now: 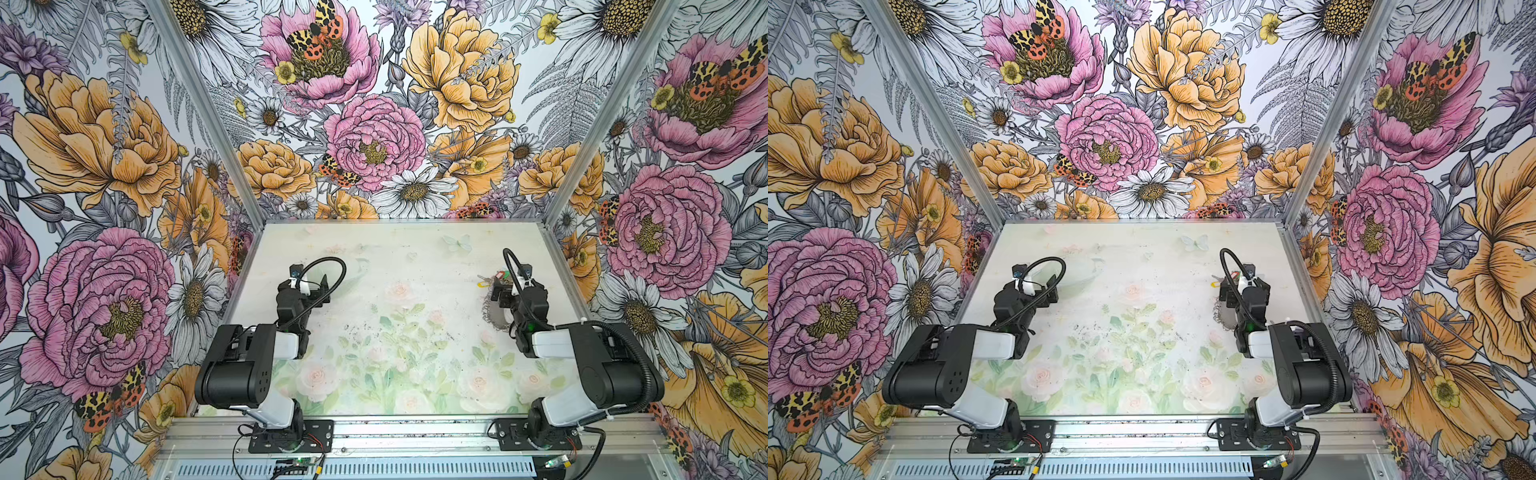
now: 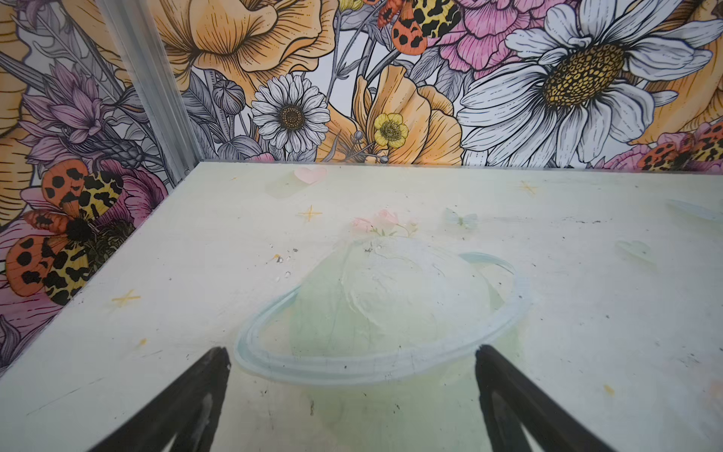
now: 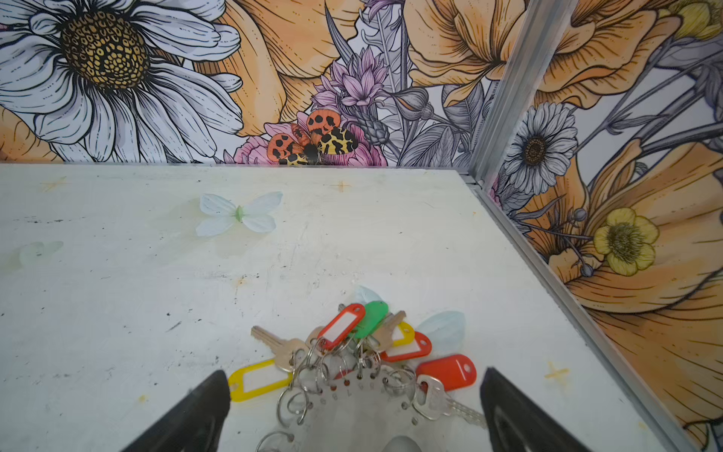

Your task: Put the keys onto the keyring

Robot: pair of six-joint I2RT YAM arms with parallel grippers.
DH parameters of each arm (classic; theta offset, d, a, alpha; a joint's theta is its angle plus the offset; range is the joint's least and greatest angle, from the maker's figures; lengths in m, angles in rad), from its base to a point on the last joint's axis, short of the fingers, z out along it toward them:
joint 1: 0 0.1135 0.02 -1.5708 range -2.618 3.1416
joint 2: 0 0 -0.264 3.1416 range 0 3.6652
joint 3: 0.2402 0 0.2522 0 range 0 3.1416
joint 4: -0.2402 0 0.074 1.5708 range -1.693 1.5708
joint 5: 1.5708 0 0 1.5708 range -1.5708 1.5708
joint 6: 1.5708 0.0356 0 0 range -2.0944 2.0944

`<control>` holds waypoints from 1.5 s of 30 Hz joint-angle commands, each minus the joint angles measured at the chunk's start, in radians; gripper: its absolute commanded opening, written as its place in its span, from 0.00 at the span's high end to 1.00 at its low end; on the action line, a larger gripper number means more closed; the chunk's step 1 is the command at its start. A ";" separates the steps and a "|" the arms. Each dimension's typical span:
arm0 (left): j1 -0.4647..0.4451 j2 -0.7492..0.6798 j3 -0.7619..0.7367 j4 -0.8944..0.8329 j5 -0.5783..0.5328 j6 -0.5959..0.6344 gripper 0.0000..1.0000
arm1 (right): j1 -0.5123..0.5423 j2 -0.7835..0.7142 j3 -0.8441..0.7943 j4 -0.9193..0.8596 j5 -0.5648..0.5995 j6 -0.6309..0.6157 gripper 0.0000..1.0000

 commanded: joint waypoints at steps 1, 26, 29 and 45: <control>0.005 -0.005 0.006 0.014 -0.014 0.015 0.01 | -0.009 -0.003 0.013 0.012 -0.012 -0.001 0.01; 0.077 -0.021 -0.018 0.047 0.090 -0.043 0.01 | 0.004 -0.008 -0.025 0.078 -0.022 -0.026 0.01; 0.066 -0.116 -0.060 0.044 0.046 -0.042 0.02 | 0.027 -0.022 -0.098 0.207 -0.013 -0.051 0.00; -0.017 -0.789 0.052 -0.846 -0.423 -0.700 0.01 | 0.148 -0.577 0.279 -0.860 -0.004 0.342 0.01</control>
